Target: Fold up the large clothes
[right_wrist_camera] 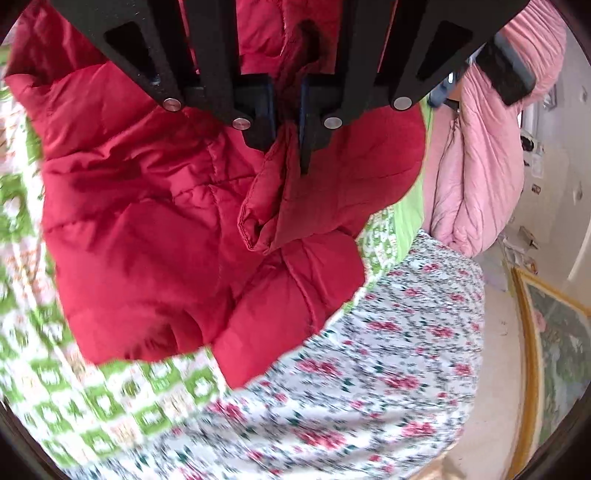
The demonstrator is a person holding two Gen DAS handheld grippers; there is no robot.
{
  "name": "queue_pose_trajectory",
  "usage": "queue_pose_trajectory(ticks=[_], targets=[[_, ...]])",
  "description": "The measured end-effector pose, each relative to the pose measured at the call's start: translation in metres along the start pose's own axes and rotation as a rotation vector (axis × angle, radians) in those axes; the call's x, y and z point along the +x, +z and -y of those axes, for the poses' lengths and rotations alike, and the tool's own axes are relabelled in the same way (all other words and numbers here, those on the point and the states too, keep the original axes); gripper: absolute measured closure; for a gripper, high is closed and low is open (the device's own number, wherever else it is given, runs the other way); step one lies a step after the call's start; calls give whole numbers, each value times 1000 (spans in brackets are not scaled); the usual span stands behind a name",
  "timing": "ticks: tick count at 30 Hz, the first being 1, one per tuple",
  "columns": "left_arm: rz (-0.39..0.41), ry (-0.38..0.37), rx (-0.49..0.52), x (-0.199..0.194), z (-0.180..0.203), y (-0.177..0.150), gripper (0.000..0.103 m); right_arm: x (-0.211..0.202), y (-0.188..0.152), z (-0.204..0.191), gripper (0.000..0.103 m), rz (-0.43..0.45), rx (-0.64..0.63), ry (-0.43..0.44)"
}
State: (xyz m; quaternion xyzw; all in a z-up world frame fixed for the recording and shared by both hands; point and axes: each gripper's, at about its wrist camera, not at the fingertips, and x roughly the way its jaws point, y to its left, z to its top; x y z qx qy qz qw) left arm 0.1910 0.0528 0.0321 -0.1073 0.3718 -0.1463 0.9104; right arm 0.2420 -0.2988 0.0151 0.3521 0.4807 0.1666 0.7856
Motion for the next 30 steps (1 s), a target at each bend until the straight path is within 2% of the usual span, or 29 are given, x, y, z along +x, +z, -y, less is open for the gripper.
queue_pose_trajectory(ticks=[3, 5, 8, 13, 17, 20, 22, 24, 25, 27, 29, 30], targets=[[-30, -9, -49, 21, -18, 6, 86, -28, 3, -7, 95, 36, -29, 44], [-54, -33, -58, 37, -22, 5, 86, -46, 5, -10, 95, 67, -57, 38], [-101, -48, -65, 59, -21, -6, 86, -60, 7, -7, 95, 95, -107, -47], [-148, -33, -33, 80, -13, -19, 86, -30, 2, 17, 96, 66, -175, -247], [-163, -57, -32, 81, -13, -22, 86, -3, -3, 45, 96, 24, -194, -337], [-173, -45, -16, 83, -9, -27, 86, 4, -6, 55, 94, 11, -187, -374], [-177, -33, -5, 85, -7, -29, 86, 3, -8, 50, 93, 12, -212, -416], [-179, -31, -5, 86, -6, -29, 86, -4, -8, 43, 86, 22, -224, -449], [-180, -34, -8, 86, -7, -29, 86, -10, -8, 39, 81, 35, -226, -457], [-180, -39, -9, 87, -9, -29, 86, -29, -8, 23, 80, 94, -245, -488], [-178, -38, -9, 87, -9, -30, 86, -44, -9, -2, 79, 159, -292, -482], [-178, -35, -7, 87, -8, -30, 86, -45, -11, -13, 79, 164, -314, -459]])
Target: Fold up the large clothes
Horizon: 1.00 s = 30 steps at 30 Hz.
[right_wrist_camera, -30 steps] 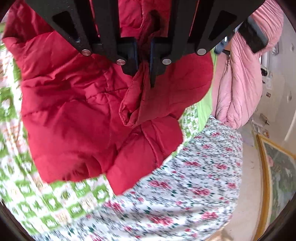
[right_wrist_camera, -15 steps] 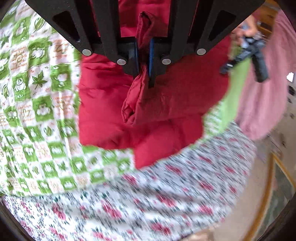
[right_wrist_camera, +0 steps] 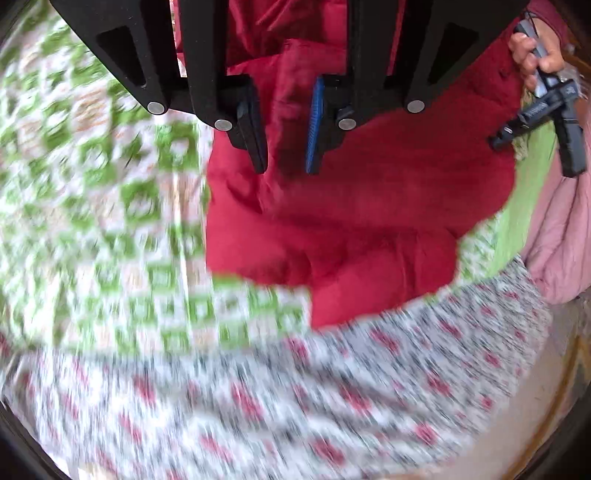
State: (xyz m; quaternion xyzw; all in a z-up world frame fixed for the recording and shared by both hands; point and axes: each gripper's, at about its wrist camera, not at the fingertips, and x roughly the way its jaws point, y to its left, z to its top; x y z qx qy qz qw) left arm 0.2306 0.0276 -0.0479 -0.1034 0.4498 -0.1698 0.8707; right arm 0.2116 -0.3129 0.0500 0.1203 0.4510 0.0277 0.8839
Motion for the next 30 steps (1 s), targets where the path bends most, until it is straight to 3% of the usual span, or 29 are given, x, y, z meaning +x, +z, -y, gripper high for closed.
queue_pose_trajectory(ticks=[3, 8, 13, 15, 18, 24, 30], targets=[[-6, 13, 13, 1, 3, 0, 86, 6, 0, -37, 80, -35, -72, 106], [-10, 25, 35, 2, 6, 0, 86, 49, -12, -73, 81, -136, -159, 136], [-8, 5, 44, 3, 2, -1, 86, 70, -28, -51, 89, -196, -167, 18], [-6, -3, 44, 4, 2, -2, 86, 75, -34, -38, 103, -211, -167, 1], [0, -12, 41, 1, 2, -3, 86, 87, -39, -24, 103, -241, -123, 44], [31, -7, 51, -27, 0, 0, 86, 88, -40, -21, 103, -239, -107, 48], [-66, -4, 48, 1, -15, -3, 87, 82, -40, -11, 103, -230, -64, 73]])
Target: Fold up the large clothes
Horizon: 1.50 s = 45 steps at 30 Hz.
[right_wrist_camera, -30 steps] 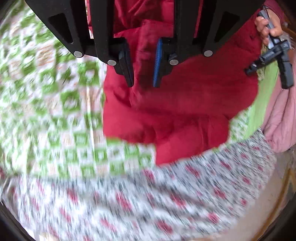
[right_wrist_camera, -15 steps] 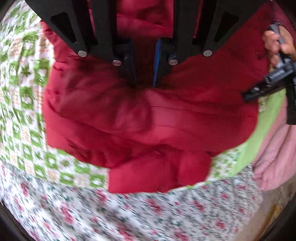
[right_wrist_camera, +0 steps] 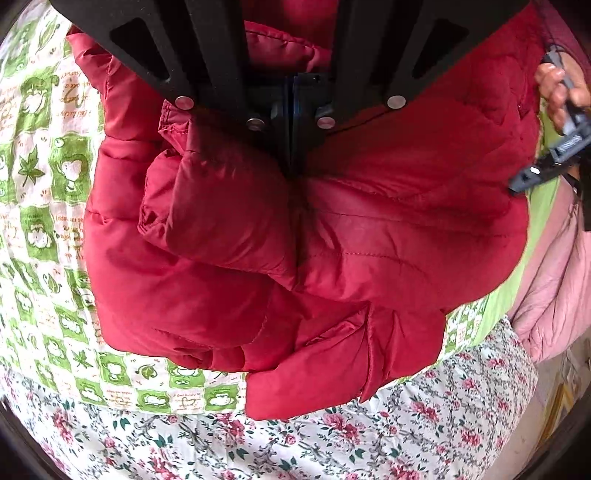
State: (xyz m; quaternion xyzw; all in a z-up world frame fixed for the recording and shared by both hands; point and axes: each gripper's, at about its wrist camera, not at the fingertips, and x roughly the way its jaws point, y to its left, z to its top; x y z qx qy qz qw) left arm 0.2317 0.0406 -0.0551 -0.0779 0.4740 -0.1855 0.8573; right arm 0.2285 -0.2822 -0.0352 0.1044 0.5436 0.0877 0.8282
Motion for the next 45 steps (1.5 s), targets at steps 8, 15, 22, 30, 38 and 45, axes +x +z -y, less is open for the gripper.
queue_pose_trajectory(ticks=[8, 15, 22, 30, 38, 45], targets=[[-5, 29, 0, 6, 4, -1, 87, -14, -9, 20, 103, 38, 56, -34], [14, 22, -25, -23, 5, -6, 87, -14, -6, 18, 103, 20, 68, -45], [47, 73, -31, -67, -1, -31, 75, -16, -5, 12, 103, 27, 47, -53], [66, 94, -97, -104, -21, -63, 56, -45, -14, 11, 98, 53, 60, 1], [50, 111, -131, -130, -32, -95, 56, -73, -31, 13, 92, 71, 77, 23], [35, 126, -125, -142, -33, -115, 49, -98, -59, 11, 72, 46, 73, 54]])
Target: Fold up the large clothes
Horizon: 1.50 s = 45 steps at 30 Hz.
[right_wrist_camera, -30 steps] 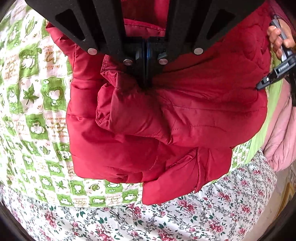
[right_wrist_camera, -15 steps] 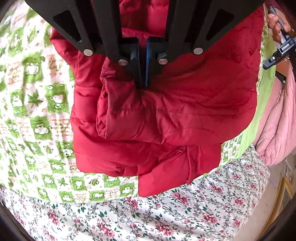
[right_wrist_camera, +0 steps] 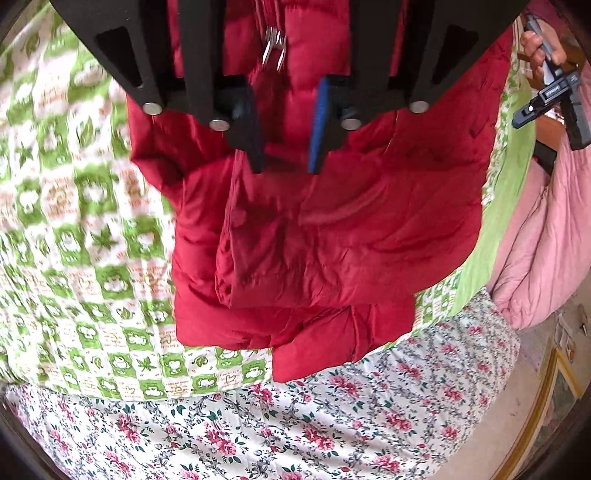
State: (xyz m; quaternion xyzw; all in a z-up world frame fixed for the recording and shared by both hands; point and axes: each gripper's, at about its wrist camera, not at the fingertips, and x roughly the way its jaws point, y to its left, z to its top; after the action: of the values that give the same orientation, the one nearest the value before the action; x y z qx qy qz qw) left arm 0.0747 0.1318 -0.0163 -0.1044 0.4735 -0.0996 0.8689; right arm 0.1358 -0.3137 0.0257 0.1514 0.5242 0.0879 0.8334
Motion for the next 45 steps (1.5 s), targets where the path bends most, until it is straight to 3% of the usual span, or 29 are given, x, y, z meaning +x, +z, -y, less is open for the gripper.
queue_pose_trajectory(ticks=[3, 7, 12, 16, 24, 28, 31, 42, 45], targets=[[-7, -4, -11, -4, -4, -7, 49, -9, -9, -3, 70, -12, -11, 5], [-21, -2, -30, -7, -10, -17, 49, -29, -27, -3, 56, -17, -14, 17], [-32, -7, -37, -11, -12, -26, 49, -53, -48, -6, 51, -16, -36, 16], [-40, -5, -32, -13, -13, -33, 42, -69, -63, -6, 43, -12, -57, -7], [-89, -25, -11, -14, -14, -48, 41, -97, -88, 0, 36, -19, -75, -48], [-108, -17, 9, -16, -13, -56, 38, -111, -99, 4, 28, -35, -87, -67], [-116, 0, 25, -19, -14, -62, 33, -114, -106, 7, 25, -62, -92, -95], [-173, -16, 61, -18, -7, -77, 33, -96, -142, 1, 24, -267, -179, -217], [-199, -24, 95, -18, -4, -83, 33, -102, -148, 8, 28, -303, -192, -229]])
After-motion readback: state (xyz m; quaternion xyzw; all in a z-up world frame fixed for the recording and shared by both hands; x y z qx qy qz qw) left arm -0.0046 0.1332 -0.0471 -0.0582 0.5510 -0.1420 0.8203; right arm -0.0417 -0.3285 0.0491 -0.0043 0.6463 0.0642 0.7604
